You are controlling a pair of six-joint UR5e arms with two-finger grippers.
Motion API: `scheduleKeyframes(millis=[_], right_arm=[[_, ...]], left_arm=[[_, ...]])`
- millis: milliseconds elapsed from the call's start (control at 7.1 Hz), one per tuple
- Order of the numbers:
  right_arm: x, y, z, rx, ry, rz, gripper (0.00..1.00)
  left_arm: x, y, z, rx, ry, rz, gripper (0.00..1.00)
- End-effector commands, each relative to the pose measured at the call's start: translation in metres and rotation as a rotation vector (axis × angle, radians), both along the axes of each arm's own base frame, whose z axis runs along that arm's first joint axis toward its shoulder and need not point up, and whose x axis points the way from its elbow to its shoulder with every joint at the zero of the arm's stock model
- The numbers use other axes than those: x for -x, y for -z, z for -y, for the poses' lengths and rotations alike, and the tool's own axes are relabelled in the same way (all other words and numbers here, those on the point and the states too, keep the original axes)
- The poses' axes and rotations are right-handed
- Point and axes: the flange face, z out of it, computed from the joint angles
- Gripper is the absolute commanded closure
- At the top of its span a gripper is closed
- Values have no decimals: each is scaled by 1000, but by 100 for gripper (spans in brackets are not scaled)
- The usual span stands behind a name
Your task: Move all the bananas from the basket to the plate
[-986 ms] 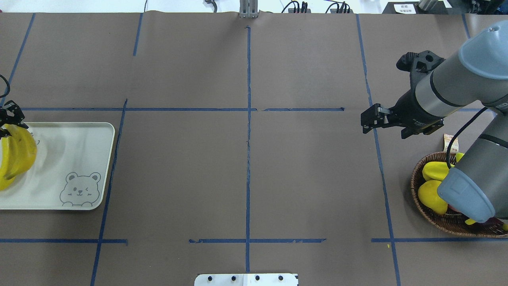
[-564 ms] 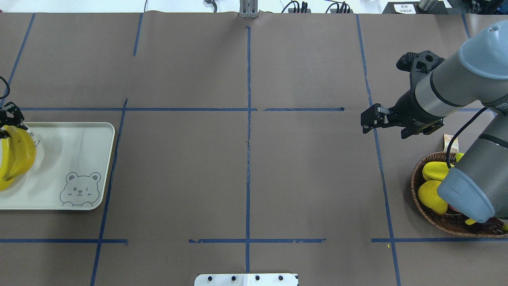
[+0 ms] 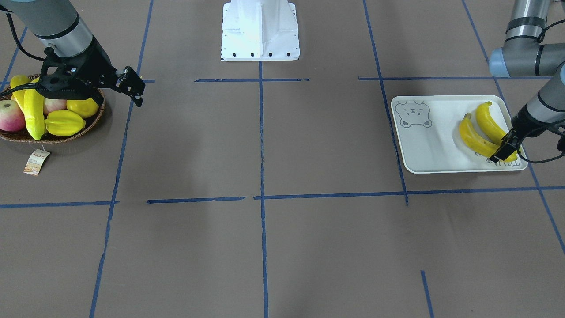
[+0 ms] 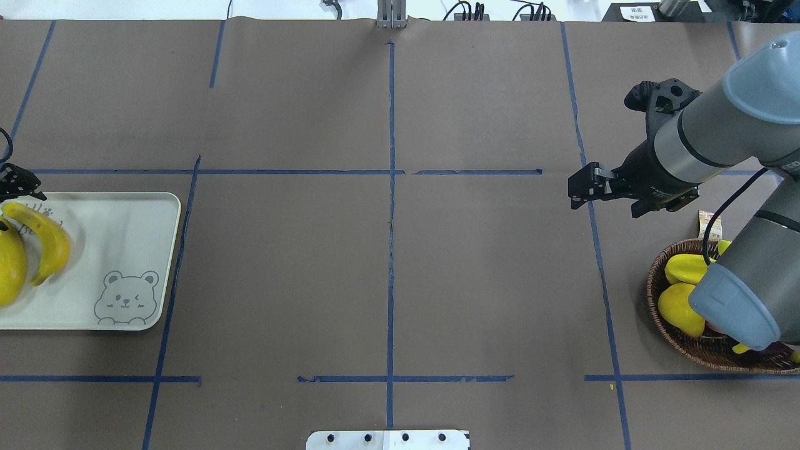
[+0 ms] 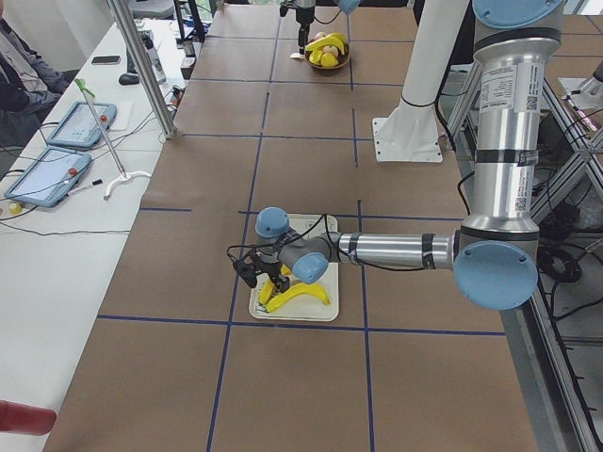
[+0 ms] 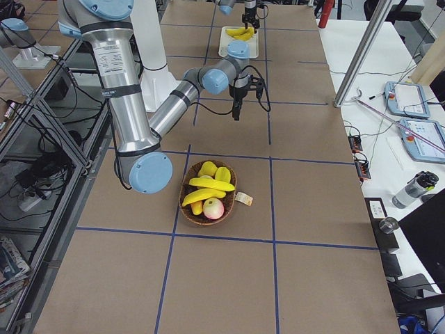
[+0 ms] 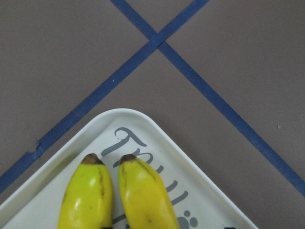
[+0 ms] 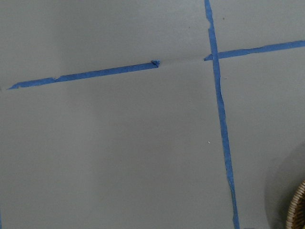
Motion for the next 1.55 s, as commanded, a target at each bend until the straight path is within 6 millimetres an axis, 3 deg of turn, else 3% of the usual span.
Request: scheduleKeyframes(millis=[0,282,423,705,845,986,1127,1409], right_arm=[[-2,0,-2,1,0,-1,0],[-3,-8,-1,22,7,-31,0],[-8,-12,-3,24,14,-45,0],[-38,-36,-31,-40,85,-74,0],[-66,-61,-49,-72,132,-110,0],[-90,-72,-62,-85,147,-130,0],[-101,-78,-70,-91,139,-128,0],[-114,-115,-86,-129,136,-99,0]], left_arm=[[19,45,8,-37,-4,-96,0],[13,85,2,-257,-137,-95,0],[16,93,-2,-392,-237,-79,0],[15,125,-6,-591,-356,-68,0],[15,126,-7,-620,-381,-68,0],[15,135,-7,-639,-382,-76,0],[15,146,-10,-688,-401,-76,0],[21,114,-23,-862,-622,-20,0]])
